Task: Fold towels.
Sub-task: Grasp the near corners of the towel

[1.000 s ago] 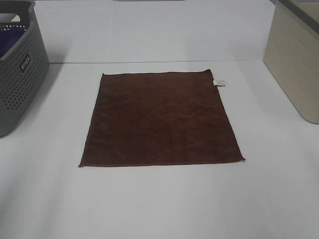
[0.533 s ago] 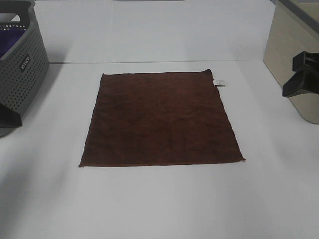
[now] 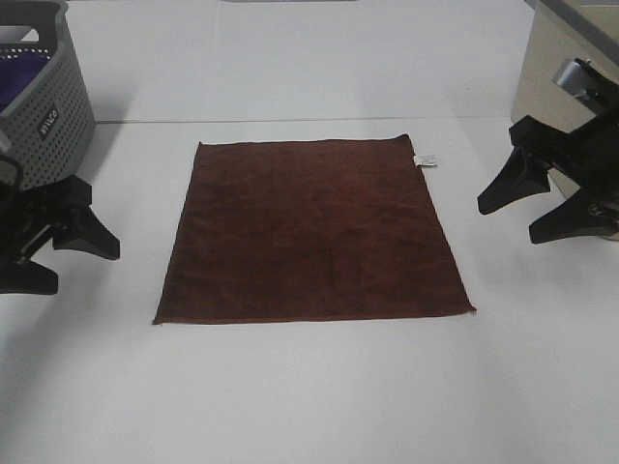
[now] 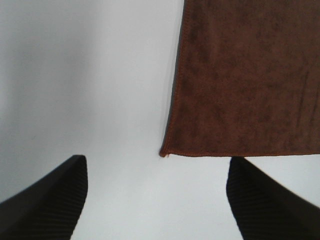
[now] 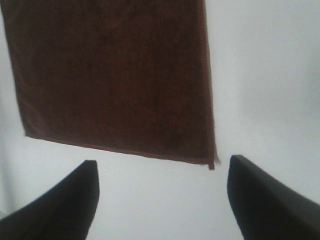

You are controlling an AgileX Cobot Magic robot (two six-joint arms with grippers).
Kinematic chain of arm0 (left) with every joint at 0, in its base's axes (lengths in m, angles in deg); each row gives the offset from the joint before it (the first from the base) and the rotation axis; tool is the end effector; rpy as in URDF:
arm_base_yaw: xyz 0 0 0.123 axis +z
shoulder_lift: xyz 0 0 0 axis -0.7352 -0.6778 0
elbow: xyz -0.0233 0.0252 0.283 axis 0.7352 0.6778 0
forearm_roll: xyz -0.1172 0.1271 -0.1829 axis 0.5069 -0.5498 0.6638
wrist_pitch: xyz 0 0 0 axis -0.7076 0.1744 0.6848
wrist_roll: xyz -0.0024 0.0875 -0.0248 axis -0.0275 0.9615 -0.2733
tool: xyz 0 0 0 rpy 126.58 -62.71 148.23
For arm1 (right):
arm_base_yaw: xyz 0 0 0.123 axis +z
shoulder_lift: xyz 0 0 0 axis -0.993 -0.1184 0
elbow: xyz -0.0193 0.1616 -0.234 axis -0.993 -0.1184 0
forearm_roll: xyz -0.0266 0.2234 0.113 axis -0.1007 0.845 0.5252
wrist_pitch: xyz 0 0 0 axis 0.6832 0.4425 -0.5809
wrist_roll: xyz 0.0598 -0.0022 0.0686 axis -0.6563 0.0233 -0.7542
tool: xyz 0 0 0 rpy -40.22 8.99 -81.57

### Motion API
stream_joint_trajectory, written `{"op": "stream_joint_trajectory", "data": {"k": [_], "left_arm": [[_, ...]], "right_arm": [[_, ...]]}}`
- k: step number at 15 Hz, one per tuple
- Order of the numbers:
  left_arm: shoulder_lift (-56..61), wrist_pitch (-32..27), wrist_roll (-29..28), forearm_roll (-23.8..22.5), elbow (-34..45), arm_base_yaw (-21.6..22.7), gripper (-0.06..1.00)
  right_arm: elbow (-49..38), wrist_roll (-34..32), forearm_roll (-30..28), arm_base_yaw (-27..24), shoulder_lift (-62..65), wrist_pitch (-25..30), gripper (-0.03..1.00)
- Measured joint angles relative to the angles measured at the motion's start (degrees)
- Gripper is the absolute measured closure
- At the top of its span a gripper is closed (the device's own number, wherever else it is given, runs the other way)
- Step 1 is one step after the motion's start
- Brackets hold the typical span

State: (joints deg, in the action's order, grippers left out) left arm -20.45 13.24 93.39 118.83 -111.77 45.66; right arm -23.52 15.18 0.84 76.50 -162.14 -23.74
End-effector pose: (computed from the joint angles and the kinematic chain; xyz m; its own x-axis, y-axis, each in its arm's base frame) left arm 0.2852 -0.0450 0.1550 -0.9179 -0.3297 -0.2209 -0.1864 0.8496 -0.4933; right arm 0.3177 0.0101 0.1853 -0.9641 0.1651 -0.2079 0.0356 0.8564 0.5151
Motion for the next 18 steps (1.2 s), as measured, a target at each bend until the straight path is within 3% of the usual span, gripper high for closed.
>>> {"op": "stream_joint_trajectory", "data": {"k": [1, 2, 5, 9, 13, 16, 18], "left_arm": [[-5.7, -1.4, 4.5, 4.1, -3.4, 0.0, 0.21], [-8.4, -1.8, 7.2, 6.8, -4.8, 0.0, 0.21], [-14.9, -3.6, 14.2, 15.5, -7.8, 0.0, 0.21], [-20.5, -4.6, 21.4, 23.5, -9.9, -1.5, 0.21], [-22.5, -5.2, 22.5, 25.7, -12.3, -6.0, 0.21], [-23.8, -5.4, 22.1, 27.4, -13.2, -8.6, 0.22], [-24.2, -5.5, 21.5, 27.7, -13.2, -8.8, 0.29]], "right_arm": [[0.3, 9.2, 9.0, -4.6, -4.4, 1.8, 0.28], [0.9, 11.5, 9.9, -5.2, -6.5, 1.9, 0.28], [3.8, 13.8, 8.8, -5.3, -12.2, 2.3, 0.28], [6.7, 14.7, 4.4, -5.3, -17.6, 2.3, 0.29], [7.7, 15.2, 6.1, -4.7, -21.4, 2.9, 0.29], [8.8, 15.2, 7.9, 0.1, -23.4, 3.8, 0.3], [9.7, 15.2, 8.4, 2.9, -24.5, 4.2, 0.38]]}}
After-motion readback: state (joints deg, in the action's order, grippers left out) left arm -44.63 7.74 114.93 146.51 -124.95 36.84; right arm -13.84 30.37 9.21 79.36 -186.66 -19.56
